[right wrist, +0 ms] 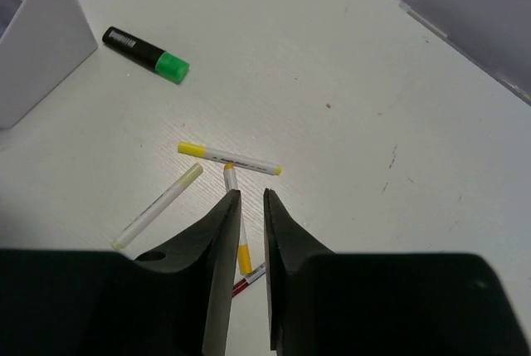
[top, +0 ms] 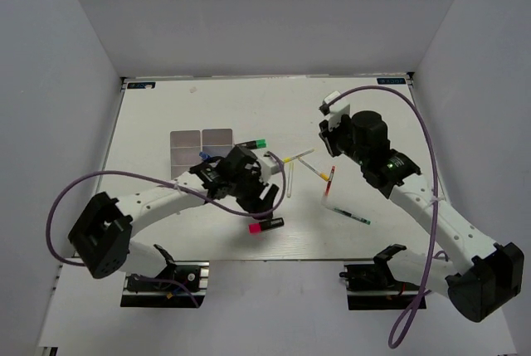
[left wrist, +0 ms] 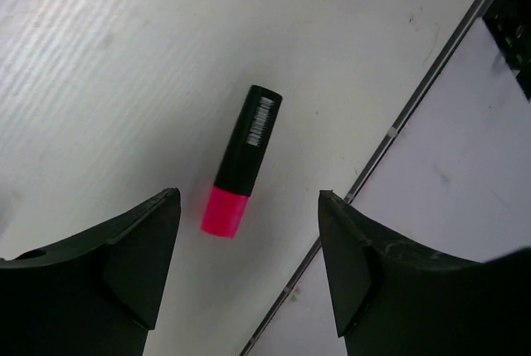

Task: Sort the stationery into containers
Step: Grab a piece of stationery with the left arm

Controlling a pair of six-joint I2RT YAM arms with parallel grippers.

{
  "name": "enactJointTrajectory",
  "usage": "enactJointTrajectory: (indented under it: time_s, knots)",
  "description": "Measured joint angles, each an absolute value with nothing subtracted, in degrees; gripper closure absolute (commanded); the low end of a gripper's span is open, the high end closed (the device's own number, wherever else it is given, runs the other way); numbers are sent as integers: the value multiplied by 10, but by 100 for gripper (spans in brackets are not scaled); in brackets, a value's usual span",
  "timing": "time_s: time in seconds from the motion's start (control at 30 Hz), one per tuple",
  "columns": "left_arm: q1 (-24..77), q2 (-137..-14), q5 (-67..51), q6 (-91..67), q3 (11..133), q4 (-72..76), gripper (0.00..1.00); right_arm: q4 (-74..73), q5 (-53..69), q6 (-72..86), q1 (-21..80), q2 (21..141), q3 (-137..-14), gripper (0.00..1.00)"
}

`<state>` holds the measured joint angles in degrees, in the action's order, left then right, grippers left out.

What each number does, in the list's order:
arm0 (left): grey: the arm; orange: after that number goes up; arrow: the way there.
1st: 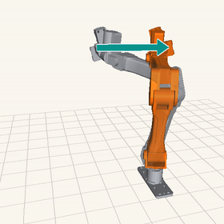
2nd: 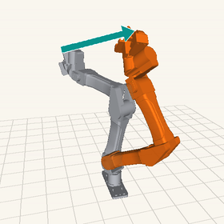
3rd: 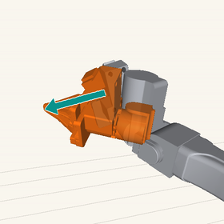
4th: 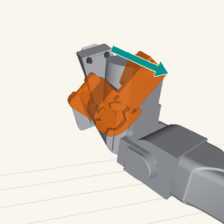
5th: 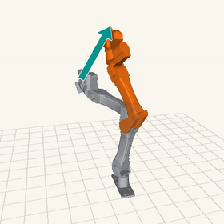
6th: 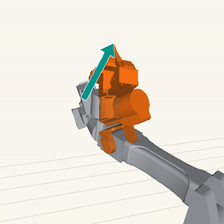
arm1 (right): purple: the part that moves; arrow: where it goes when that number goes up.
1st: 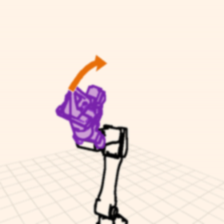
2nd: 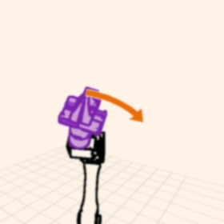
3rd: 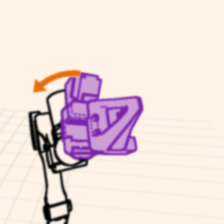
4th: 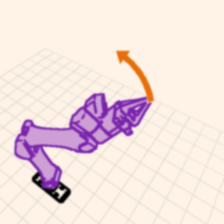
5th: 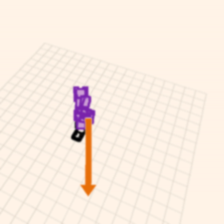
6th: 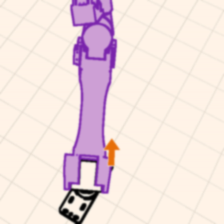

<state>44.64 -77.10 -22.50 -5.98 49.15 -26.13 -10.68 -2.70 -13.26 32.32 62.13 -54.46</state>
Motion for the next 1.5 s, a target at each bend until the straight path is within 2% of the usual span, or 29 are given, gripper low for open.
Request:
enactJointTrajectory:
  time_s: [0.4, 0.5, 0.63, 0.87, 1.0, 1.1, 1.13, 1.23, 1.5]
  knots:
    - [621, -968, -3, -54, 610, -326, 20, -101, 37, -92, 260, 606, -536, 71]
    - [641, -1008, 49, -56, 641, -343, 24, -101, 54, -89, 252, 600, -536, 71]
    - [650, -1038, 79, -61, 660, -357, 34, -101, 74, -84, 245, 593, -535, 69]
    - [656, -1046, 98, -63, 668, -370, 70, -101, 97, -79, 236, 582, -533, 69]
    - [656, -1045, 86, -63, 668, -369, 77, -102, 107, -79, 232, 575, -526, 69]
    - [653, -1031, 57, -75, 653, -352, 86, -102, 114, -79, 229, 571, -526, 65]
    - [651, -1021, 50, -82, 644, -344, 89, -102, 116, -78, 228, 569, -525, 53]
    - [649, -967, 51, -116, 603, -311, 94, -101, 123, -77, 225, 559, -517, 36]
    - [618, -676, 220, -230, 477, -169, 97, -102, 146, -79, 225, 558, -515, 42]
